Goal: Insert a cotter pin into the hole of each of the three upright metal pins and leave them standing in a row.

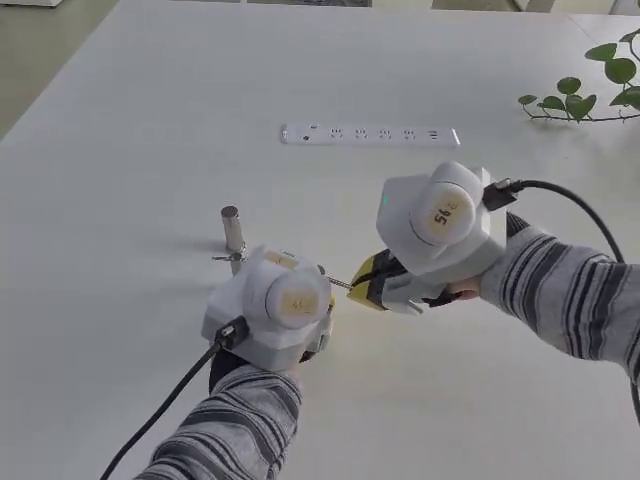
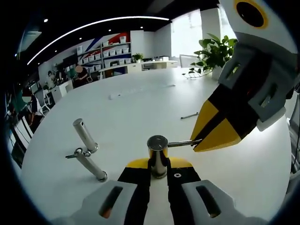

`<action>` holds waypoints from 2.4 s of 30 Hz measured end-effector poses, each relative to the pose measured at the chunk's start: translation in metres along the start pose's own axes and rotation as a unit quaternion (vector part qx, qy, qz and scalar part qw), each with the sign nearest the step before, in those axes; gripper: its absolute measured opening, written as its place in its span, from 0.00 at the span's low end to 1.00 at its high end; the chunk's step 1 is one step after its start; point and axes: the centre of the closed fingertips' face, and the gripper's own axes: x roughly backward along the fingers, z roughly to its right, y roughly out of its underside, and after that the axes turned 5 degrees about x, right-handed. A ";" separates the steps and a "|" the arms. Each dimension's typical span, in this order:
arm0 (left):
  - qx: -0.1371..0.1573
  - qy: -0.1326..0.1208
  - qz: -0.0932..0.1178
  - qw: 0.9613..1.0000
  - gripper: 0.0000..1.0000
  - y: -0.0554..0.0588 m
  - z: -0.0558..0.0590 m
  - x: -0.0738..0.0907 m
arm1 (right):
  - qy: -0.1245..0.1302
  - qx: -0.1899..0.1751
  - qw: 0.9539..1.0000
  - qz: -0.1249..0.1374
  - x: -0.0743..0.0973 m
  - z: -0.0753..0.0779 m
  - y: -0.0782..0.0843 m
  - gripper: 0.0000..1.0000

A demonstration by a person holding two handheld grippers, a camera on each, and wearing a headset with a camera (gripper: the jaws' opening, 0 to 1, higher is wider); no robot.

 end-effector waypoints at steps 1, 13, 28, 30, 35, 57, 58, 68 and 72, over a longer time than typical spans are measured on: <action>0.000 0.000 0.000 1.000 0.09 0.000 0.000 0.000 | 0.002 0.005 1.000 0.003 -0.001 0.000 -0.001 0.00; 0.019 -0.015 0.003 1.000 0.09 0.001 -0.001 0.000 | 0.011 0.053 0.998 0.012 -0.009 0.006 -0.010 0.00; 0.031 -0.026 0.001 0.999 0.10 0.001 -0.001 0.000 | 0.019 0.008 0.998 0.063 -0.006 0.012 -0.024 0.08; 0.033 -0.028 0.001 0.999 0.10 0.001 -0.001 0.000 | 0.025 -0.006 0.998 0.060 -0.002 0.014 -0.021 0.07; 0.035 -0.034 0.001 0.999 0.10 0.000 -0.001 0.000 | 0.025 -0.028 0.997 0.064 0.003 0.017 -0.019 0.00; 0.053 -0.055 -0.007 0.997 0.10 0.000 -0.003 -0.001 | 0.031 -0.055 0.996 0.063 -0.005 0.019 -0.023 0.00; 0.048 -0.054 -0.007 0.997 0.10 0.000 -0.003 -0.001 | 0.032 -0.056 0.996 0.064 -0.005 0.020 -0.023 0.00; 0.024 -0.036 -0.030 0.999 0.25 0.010 -0.004 0.007 | 0.032 -0.081 0.993 0.074 -0.002 0.022 -0.026 0.10; 0.023 -0.021 -0.017 0.999 0.30 0.004 -0.003 0.011 | 0.029 -0.090 0.993 0.071 -0.004 0.020 -0.029 0.13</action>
